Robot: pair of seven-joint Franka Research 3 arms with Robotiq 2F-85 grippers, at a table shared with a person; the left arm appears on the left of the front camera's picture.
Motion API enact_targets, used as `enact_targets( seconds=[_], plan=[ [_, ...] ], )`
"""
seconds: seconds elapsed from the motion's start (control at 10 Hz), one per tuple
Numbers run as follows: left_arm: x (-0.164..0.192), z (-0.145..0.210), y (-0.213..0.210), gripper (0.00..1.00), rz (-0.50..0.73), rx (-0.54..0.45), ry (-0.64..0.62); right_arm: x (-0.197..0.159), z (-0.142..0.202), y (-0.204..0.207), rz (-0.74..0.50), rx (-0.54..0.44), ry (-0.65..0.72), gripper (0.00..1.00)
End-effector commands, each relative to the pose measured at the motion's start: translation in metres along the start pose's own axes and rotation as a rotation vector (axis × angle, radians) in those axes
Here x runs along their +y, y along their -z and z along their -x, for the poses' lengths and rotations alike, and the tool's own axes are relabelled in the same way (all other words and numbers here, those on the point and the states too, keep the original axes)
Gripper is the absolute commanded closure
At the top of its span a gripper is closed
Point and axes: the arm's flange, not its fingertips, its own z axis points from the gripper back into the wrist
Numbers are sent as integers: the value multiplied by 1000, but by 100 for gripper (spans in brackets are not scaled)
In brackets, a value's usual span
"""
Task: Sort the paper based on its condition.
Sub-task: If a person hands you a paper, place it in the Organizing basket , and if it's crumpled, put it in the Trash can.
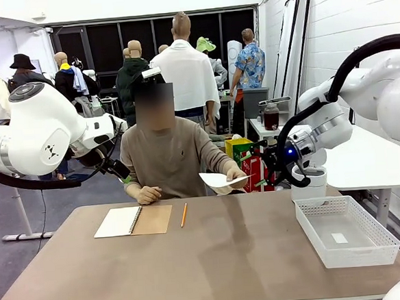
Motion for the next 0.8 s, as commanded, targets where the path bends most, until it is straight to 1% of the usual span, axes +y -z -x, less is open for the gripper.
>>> enact_targets(
  seconds=[0.0,0.2,0.3,0.4,0.5,0.6,0.7],
  plan=[
    [0,0,0,0,0,0,-1,-3,-4,4,-16,2,61,0],
    [0,0,0,0,0,0,-1,-6,-8,5,-46,4,89,0],
    [0,0,0,0,0,0,-1,-8,-10,6,-50,1,103,14],
    [0,0,0,0,0,0,-1,-8,-11,7,-55,3,114,31],
    [0,0,0,0,0,0,-1,-7,-11,9,-59,10,112,36],
    [0,0,0,0,0,0,-1,-7,-12,11,-58,10,119,50],
    [0,0,0,0,0,0,-1,-6,-13,12,-54,20,117,68]
  ],
)
